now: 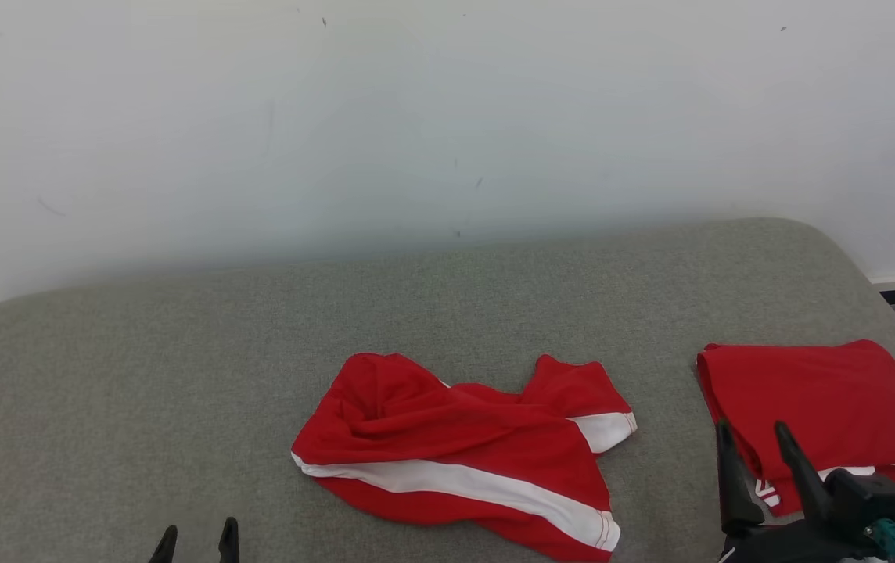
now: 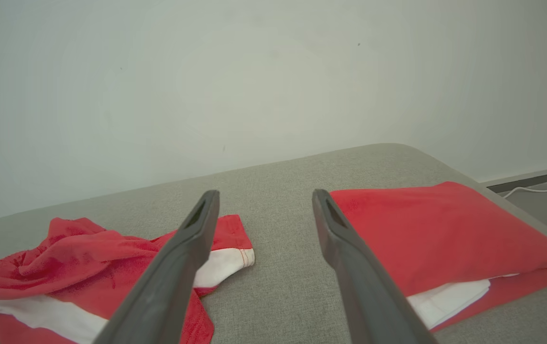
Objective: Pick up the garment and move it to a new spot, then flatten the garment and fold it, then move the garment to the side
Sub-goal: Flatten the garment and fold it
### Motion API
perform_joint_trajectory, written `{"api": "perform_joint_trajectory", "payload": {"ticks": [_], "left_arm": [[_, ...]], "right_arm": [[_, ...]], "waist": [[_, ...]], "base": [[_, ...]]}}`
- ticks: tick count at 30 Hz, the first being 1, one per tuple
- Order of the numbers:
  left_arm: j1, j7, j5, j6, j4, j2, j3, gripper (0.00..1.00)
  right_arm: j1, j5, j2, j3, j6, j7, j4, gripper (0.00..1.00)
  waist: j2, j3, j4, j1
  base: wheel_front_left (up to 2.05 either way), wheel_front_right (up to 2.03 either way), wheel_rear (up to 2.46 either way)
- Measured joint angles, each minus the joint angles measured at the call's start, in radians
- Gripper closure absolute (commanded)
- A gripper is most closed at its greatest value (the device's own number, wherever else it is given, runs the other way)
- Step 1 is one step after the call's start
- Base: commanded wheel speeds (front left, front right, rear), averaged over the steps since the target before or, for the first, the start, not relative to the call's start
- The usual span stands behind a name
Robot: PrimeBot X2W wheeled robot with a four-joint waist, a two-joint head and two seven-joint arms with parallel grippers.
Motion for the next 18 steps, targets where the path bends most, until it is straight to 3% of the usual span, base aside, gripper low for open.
{"api": "perform_joint_trajectory", "payload": {"ticks": [3, 14, 18], "left_arm": [[-0.03, 0.028, 0.013, -0.003, 0.006, 0.016, -0.024, 0.0], [-0.293, 0.235, 0.046, -0.179, 0.189, 0.107, -0.144, 0.0], [-0.334, 0.295, 0.059, -0.213, 0.264, 0.123, -0.174, 0.0]], "right_arm": [[0.001, -0.019, -0.003, 0.02, 0.0, 0.028, 0.001, 0.0], [-0.017, -0.044, 0.022, 0.18, 0.001, 0.262, 0.009, 0.0], [-0.018, -0.066, 0.031, 0.235, 0.001, 0.341, 0.02, 0.0]], "waist": [[0.0, 0.005, 0.003, 0.0], [0.0002, 0.032, 0.002, 0.0], [0.0001, 0.042, -0.015, 0.0]], "base": [[0.0, 0.0, 0.0], [0.0, 0.0, 0.0], [0.0, 0.0, 0.0]]}}
